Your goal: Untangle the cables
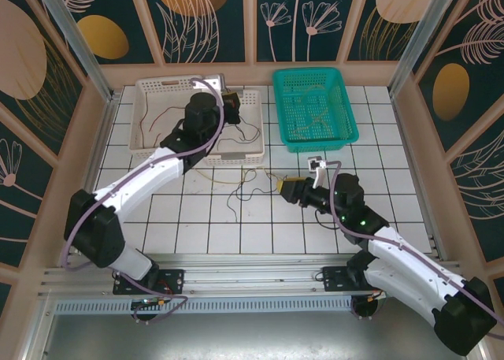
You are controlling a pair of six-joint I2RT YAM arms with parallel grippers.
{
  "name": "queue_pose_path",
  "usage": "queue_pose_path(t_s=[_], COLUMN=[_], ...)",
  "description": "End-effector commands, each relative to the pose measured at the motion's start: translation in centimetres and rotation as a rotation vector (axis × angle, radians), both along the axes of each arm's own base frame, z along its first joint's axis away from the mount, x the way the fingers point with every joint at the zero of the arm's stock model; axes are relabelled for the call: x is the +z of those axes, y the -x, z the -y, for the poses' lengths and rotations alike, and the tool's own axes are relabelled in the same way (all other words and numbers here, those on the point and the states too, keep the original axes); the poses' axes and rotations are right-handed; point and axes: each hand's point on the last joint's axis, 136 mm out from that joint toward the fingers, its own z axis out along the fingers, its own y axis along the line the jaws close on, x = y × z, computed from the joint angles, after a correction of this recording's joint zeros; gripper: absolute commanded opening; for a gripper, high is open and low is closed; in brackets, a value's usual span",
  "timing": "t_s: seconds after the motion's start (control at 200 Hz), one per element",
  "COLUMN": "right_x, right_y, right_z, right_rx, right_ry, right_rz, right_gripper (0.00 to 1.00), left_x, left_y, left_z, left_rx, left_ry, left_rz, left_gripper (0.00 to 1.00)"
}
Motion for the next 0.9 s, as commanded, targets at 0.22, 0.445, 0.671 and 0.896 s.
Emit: queue_pose_path(t_s=[0.22, 0.445, 0.671, 0.896], right_x=[-1.1, -1.2, -1.4, -1.6], right_y=[0.4, 0.6, 0.6, 0.5], right_z=[0.8, 0.9, 1.0, 1.0], right_rx=[-0.018, -0.018, -0.023, -0.029], right_ry=[0.018, 0.024, 0.029, 0.035], right_rz=[-0.017, -0.023, -0.028, -0.033], right_gripper=[0.51, 0.51, 0.51, 0.51], left_x=[-5.7, -9.7, -14.5, -19.4], left_y=[-4.6, -5.4, -6.0, -6.4], left_z=[2.3, 3.1, 2.4, 1.9], left_rx=[-0.044, -0.068, -0.08, -0.075], left_ry=[-0.006, 0.012, 0.055, 0.048], left_rz=[-0.08, -0.149, -0.247, -0.347], left_gripper=[0.0, 0.0, 0.0, 0.0])
